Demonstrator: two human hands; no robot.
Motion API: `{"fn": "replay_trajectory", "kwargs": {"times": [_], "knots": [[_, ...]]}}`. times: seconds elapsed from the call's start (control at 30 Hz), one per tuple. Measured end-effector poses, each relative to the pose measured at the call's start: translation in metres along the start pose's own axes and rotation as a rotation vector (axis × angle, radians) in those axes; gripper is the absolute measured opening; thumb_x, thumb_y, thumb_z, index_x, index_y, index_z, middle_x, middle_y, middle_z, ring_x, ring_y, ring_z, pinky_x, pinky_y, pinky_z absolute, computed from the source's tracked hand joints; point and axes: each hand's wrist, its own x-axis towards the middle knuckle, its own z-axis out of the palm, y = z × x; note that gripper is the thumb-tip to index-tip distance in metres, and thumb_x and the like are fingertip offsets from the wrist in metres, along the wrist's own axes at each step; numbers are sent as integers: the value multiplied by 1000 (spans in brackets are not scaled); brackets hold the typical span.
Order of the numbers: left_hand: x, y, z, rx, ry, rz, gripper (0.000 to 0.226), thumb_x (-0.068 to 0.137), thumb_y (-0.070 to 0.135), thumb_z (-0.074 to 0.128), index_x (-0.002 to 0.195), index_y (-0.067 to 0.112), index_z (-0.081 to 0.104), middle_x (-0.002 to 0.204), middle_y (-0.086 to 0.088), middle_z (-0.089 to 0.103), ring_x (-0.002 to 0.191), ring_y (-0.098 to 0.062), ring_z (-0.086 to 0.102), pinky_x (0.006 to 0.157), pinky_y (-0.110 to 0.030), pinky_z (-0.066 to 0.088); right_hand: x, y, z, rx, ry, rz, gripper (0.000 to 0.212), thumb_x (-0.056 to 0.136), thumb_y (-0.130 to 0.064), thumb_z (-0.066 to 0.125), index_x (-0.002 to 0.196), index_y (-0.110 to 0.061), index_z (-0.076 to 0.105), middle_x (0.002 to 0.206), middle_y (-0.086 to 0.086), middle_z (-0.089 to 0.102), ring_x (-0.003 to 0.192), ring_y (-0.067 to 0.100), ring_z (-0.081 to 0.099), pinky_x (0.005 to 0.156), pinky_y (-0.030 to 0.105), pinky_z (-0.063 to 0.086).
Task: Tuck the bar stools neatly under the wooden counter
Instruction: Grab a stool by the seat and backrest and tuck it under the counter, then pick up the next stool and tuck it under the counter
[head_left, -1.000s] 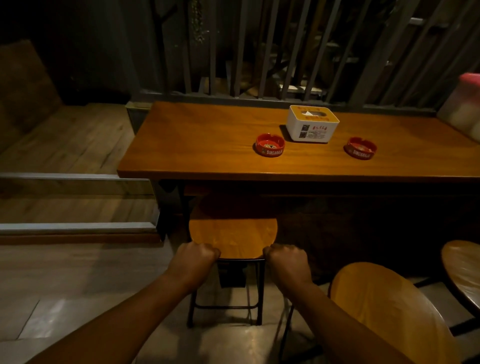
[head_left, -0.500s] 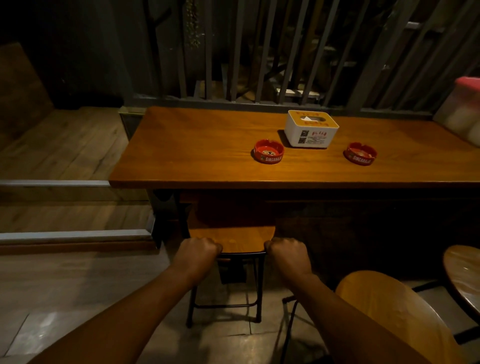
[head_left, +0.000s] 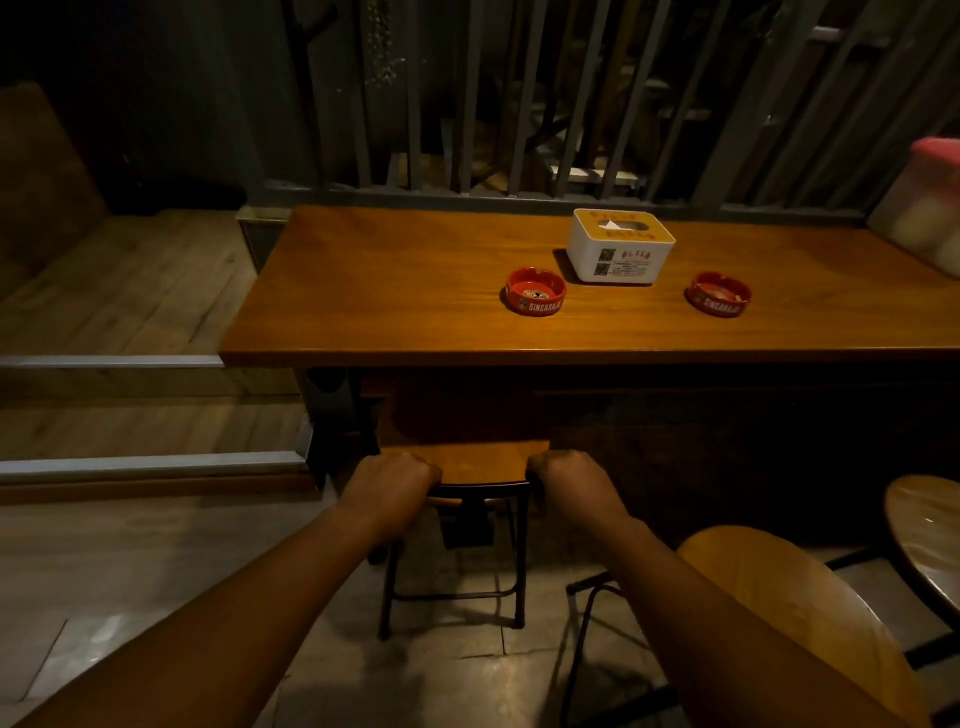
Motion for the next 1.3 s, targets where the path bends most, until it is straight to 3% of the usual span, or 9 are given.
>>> {"fn": "replay_trajectory", "kwargs": {"times": [0.17, 0.5, 0.63, 0.7, 0.8, 0.9, 1.0, 1.2, 1.3], "knots": [[-6, 0, -8, 0, -22, -59, 28, 87, 4, 54, 102, 23, 68, 97, -5, 67, 90, -25, 63, 64, -33, 42, -8, 0, -5, 1, -52, 37, 29, 92, -3, 55, 117, -16, 62, 101, 11, 67, 91, 28, 62, 75, 36, 53], [-6, 5, -12, -15, -18, -98, 28, 87, 5, 55, 101, 25, 69, 96, -4, 68, 90, -24, 63, 71, -36, 51, -7, -2, 0, 79, -17, 100, 23, 92, -3, 54, 107, -16, 66, 93, 8, 67, 87, 25, 63, 74, 38, 55], [-3, 13, -17, -5, -99, -93, 18, 88, 17, 60, 104, 23, 64, 103, -5, 65, 92, -24, 62, 72, -36, 49, -14, 3, 0, 96, -15, 79, 39, 90, -3, 58, 126, -16, 57, 120, 13, 63, 108, 30, 58, 89, 39, 51], [4, 25, -23, -34, -133, -44, 31, 81, 31, 67, 111, 25, 61, 106, -4, 64, 94, -24, 62, 75, -37, 51, -28, 11, -6, 140, -5, 121, 57, 86, -3, 62, 139, -18, 45, 139, 15, 50, 124, 34, 47, 100, 43, 44], [16, 68, -32, -115, -72, 98, 40, 76, 42, 69, 110, 23, 60, 109, -4, 65, 96, -25, 62, 73, -34, 51, -66, 34, -18, 179, 8, 288, 68, 77, -6, 68, 139, -17, 44, 142, 14, 45, 125, 36, 45, 99, 46, 45], [27, 127, -35, -186, 49, 245, 53, 81, 41, 67, 127, 19, 54, 125, -8, 58, 114, -27, 54, 95, -39, 43, -121, 61, -29, 201, -13, 452, 37, 80, -12, 65, 116, -17, 59, 113, 11, 61, 98, 34, 61, 78, 44, 54], [36, 188, -34, -230, 129, 404, 60, 84, 38, 65, 138, 20, 46, 137, -8, 50, 127, -26, 44, 109, -43, 35, -188, 86, -36, 257, 46, 704, 35, 90, -19, 58, 124, -18, 58, 110, 8, 70, 89, 26, 66, 73, 43, 58], [45, 288, -1, -327, -56, 605, 58, 86, 38, 63, 140, 22, 45, 137, -6, 50, 124, -26, 48, 96, -38, 45, -317, 107, -43, 39, 309, 1178, 34, 84, -29, 58, 116, -18, 63, 106, 10, 68, 92, 29, 62, 78, 42, 53], [50, 323, 28, -348, -149, 596, 62, 83, 39, 65, 140, 23, 45, 139, -7, 49, 123, -30, 50, 95, -41, 46, -362, 105, -39, -23, 337, 1462, 48, 76, -32, 63, 121, -17, 60, 120, 13, 62, 106, 34, 56, 88, 45, 46]]}}
